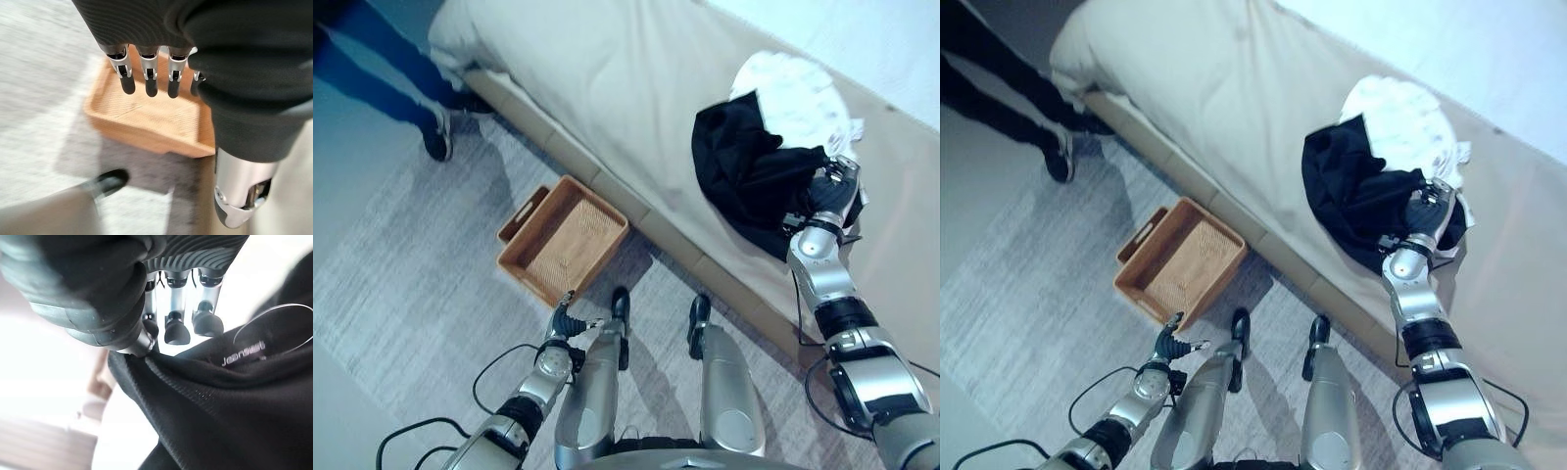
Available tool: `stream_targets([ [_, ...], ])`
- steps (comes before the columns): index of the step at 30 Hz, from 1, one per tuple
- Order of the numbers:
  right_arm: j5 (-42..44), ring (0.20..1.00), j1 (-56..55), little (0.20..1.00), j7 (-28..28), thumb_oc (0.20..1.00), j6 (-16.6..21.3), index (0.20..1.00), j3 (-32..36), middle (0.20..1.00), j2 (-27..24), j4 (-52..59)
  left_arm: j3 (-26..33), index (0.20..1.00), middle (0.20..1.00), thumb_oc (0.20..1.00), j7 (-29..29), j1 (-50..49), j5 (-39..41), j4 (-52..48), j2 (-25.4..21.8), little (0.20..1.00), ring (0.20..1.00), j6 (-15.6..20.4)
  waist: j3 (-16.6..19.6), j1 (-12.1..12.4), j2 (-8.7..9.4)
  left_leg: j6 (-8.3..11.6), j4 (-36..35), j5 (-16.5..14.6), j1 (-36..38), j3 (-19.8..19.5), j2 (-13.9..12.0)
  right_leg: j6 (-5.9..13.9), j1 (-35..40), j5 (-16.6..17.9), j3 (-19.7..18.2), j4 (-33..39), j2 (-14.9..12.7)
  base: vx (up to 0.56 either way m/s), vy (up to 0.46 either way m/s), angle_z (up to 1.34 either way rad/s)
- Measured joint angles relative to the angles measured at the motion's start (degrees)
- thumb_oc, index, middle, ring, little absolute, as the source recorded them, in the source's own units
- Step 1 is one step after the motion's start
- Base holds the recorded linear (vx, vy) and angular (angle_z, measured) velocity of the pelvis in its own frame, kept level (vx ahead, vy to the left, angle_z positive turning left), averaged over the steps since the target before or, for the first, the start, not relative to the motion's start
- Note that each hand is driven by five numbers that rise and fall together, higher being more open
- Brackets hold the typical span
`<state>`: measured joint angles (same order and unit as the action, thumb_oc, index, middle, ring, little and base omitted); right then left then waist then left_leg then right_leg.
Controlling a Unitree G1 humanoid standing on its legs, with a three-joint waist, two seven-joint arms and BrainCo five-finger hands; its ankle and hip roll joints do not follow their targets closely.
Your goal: Pick up clothes into the bucket
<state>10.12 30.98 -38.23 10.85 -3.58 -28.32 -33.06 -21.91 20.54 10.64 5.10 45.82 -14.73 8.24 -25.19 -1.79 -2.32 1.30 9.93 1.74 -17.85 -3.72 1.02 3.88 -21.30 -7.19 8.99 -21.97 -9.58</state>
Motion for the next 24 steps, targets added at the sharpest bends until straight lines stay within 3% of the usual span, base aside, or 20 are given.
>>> stream_targets([
  [3, -0.6, 0.2, -2.5, 0.2, 1.1, 0.2, 0.1, 0.2, 0.9, 0.2, 0.2, 1.8, 1.1, 1.0, 1.0, 1.0, -0.6, -2.5, 0.1, -2.1, -0.6, 1.0, 1.0, 0.3, 4.9, -0.5, 1.15, 0.34, -2.3, 0.1, 4.7, 0.7, -0.5, 0.11, 4.5, 0.7, -0.3, 3.2, 0.7, 0.14, 0.008, -0.17],
  [5, -0.7, 0.2, -4.2, 0.2, 2.2, 0.2, 0.1, 0.2, 1.9, 0.2, -0.3, 3.6, 2.2, 1.0, 1.0, 1.0, -1.5, -3.0, 0.2, -4.9, -0.5, 1.0, 1.0, 0.5, 6.2, -0.5, 1.5, 0.28, -4.4, 0.2, 9.3, 1.6, -1.0, 0.47, 9.2, 2.0, -0.6, 6.2, 1.7, 0.12, -0.001, -0.23],
  [8, -1.0, 0.2, -6.8, 0.2, 3.7, 0.2, 0.0, 0.2, 3.0, 0.2, -1.7, 5.5, 3.0, 1.0, 1.0, 1.0, -2.6, -3.9, 0.4, -9.4, -0.6, 1.0, 1.0, 1.1, 10.6, -0.6, 1.45, 0.28, -7.3, 0.2, 13.5, 2.0, -1.4, 0.94, 14.4, 2.9, -0.5, 11.2, 2.5, 0.08, -0.008, -0.06],
  [11, -1.7, 0.2, -7.5, 0.2, 5.5, 0.2, -0.7, 0.2, 4.2, 0.2, -3.2, 6.9, 2.9, 1.0, 1.0, 1.0, -4.4, -3.4, 1.3, -16.1, -1.7, 1.0, 1.0, 0.8, 11.7, -1.0, 1.53, 0.3, -9.4, 0.2, 17.1, 2.1, -1.7, 1.43, 19.1, 4.2, -0.3, 15.5, 2.8, 0.12, -0.022, 0.03],
  [15, -1.9, 0.2, -8.3, 0.2, 7.6, 0.2, -1.3, 0.2, 5.4, 0.2, -4.7, 10.8, 3.1, 1.0, 1.0, 1.0, -7.3, -3.1, 3.7, -26.1, -4.5, 1.0, 1.0, 1.3, 16.4, -1.6, 1.47, 0.32, -12.6, 0.3, 21.7, 2.0, -1.9, 1.87, 25.3, 5.7, 0.5, 21.9, 3.4, 0.09, -0.012, 0.03],
  [19, -2.3, 0.2, -8.2, 0.2, 9.5, 0.2, -2.0, 0.2, 5.3, 0.2, -6.7, 12.5, 2.7, 1.0, 1.0, 1.0, -9.8, -1.4, 5.4, -31.9, -6.4, 1.0, 1.0, 0.9, 18.1, -1.8, 1.44, 0.32, -14.0, 0.3, 24.5, 2.9, -1.6, 2.06, 29.3, 7.6, 0.1, 26.7, 3.8, 0.06, -0.01, -0.08],
  [24, -2.1, 0.2, -7.7, 0.2, 11.8, 0.2, -2.7, 0.2, 4.8, 0.2, -9.1, 12.7, 1.6, 1.0, 1.0, 1.0, -12.0, 4.0, 7.0, -36.2, -8.6, 1.0, 1.0, 0.2, 18.8, -2.1, 1.43, 0.32, -14.6, 0.3, 25.7, 3.8, -1.8, 2.06, 29.8, 8.1, -0.8, 27.1, 3.9, 0.04, -0.007, -0.13],
])
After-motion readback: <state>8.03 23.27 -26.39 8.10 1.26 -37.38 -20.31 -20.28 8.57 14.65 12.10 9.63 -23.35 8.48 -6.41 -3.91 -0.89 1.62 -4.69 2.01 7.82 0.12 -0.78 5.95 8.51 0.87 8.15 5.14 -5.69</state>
